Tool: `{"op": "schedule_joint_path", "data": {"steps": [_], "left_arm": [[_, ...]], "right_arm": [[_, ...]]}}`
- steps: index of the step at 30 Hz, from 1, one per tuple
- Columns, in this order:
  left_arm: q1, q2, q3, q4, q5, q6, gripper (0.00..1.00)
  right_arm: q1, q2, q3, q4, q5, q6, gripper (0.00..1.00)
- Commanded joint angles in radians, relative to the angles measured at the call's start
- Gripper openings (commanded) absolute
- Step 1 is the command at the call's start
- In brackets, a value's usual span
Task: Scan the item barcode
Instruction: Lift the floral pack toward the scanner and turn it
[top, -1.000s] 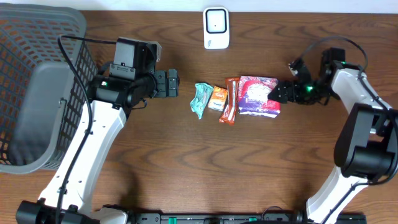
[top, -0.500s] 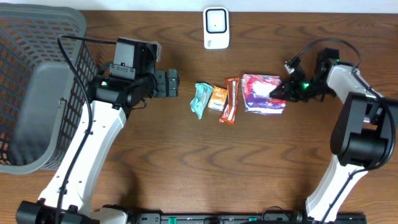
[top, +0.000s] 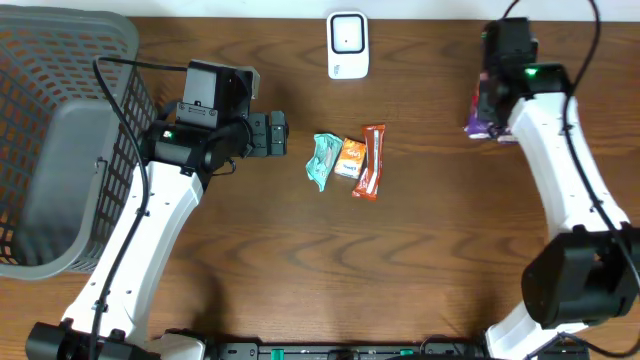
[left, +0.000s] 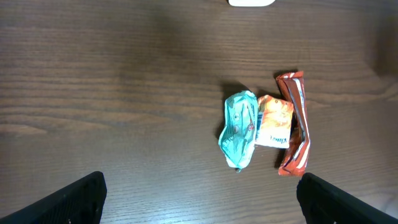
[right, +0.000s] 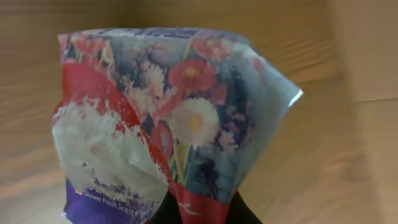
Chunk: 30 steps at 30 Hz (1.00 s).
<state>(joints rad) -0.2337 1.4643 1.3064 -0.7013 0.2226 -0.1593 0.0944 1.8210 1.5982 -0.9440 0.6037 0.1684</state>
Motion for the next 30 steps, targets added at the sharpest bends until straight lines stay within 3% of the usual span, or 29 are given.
{"op": "schedule_joint_path", "data": {"steps": [1, 5, 6, 7, 9, 11, 16, 22, 26, 28, 30], "left_arm": [[0.003, 0.000, 0.005, -0.002, -0.006, 0.006, 0.98], [0.003, 0.000, 0.005, -0.002, -0.006, 0.006, 0.98], [0.003, 0.000, 0.005, -0.002, -0.006, 0.006, 0.98], [0.003, 0.000, 0.005, -0.002, -0.006, 0.006, 0.98], [0.003, 0.000, 0.005, -0.002, -0.006, 0.006, 0.98], [0.003, 0.000, 0.005, -0.002, -0.006, 0.006, 0.98], [0.003, 0.000, 0.005, -0.002, -0.006, 0.006, 0.98], [0.003, 0.000, 0.005, -0.002, -0.006, 0.006, 0.98], [0.003, 0.000, 0.005, -0.002, -0.006, 0.006, 0.98], [0.003, 0.000, 0.005, -0.002, -0.006, 0.006, 0.98], [0.003, 0.000, 0.005, -0.002, -0.006, 0.006, 0.98]], "right_arm": [[0.025, 0.083, -0.084, 0.018, 0.199, 0.045, 0.02], [0.102, 0.148, -0.093, 0.023, 0.162, 0.054, 0.09], [0.140, 0.160, -0.093, 0.033, 0.125, 0.052, 0.15], [0.161, 0.161, -0.093, 0.038, 0.106, 0.052, 0.22], [0.211, 0.161, -0.093, 0.059, 0.056, 0.052, 0.46], [0.261, 0.160, -0.090, 0.093, -0.020, 0.052, 0.61], [0.315, 0.160, -0.003, 0.114, -0.325, 0.067, 0.60], [0.197, 0.159, 0.244, -0.045, -0.520, 0.053, 0.70], [0.042, 0.159, 0.323, -0.134, -0.644, -0.035, 0.72], [-0.060, 0.163, 0.314, -0.163, -0.804, -0.124, 0.70], [-0.154, 0.167, 0.266, -0.175, -1.112, -0.290, 0.71]]}}
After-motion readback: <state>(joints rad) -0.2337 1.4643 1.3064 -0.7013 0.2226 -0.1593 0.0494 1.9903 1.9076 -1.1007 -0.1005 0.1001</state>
